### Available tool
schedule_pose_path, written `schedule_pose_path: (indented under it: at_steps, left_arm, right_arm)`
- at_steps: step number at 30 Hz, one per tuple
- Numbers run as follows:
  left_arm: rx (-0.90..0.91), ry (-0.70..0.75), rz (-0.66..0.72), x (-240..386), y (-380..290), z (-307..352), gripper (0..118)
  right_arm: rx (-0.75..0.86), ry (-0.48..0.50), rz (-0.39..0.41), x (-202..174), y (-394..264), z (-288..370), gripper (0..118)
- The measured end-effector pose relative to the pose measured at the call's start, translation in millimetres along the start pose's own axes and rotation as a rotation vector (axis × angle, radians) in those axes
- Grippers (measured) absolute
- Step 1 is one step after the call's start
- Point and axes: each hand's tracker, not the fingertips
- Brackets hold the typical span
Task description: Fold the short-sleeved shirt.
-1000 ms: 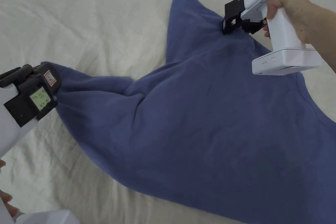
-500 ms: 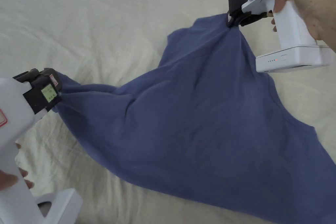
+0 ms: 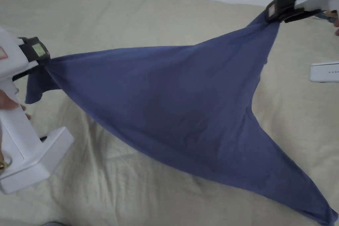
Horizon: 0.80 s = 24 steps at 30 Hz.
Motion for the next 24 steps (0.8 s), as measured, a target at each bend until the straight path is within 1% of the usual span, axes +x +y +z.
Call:
schedule_pose_path:
  at_steps: [3, 6, 10, 13, 19, 21, 24]
  left_arm:
    - [0.012, -0.059, -0.019, 18, 18, 12, 0]
    - [0.020, -0.128, -0.036, 40, 34, 27, 0]
    - [0.056, -0.178, -0.116, 77, 58, 46, 0]
    - [0.118, -0.201, -0.157, 105, 85, 62, 0]
    - [0.264, -0.191, -0.286, 161, 152, 94, 0]
    - [0.297, -0.172, -0.306, 181, 178, 99, 0]
    - [0.338, -0.129, -0.356, 210, 210, 100, 0]
  right_arm:
    - [0.061, -0.004, -0.062, 22, -15, 50, 0]
    - [0.124, -0.012, -0.094, 38, -25, 92, 0]
    - [0.199, -0.038, -0.097, 43, -28, 140, 0]
    - [0.283, -0.065, -0.078, 41, -18, 179, 0]
    - [0.401, -0.106, -0.068, 40, 19, 236, 0]
    - [0.423, -0.127, -0.069, 40, 34, 244, 0]
    - [0.458, -0.140, -0.099, 43, 58, 247, 0]
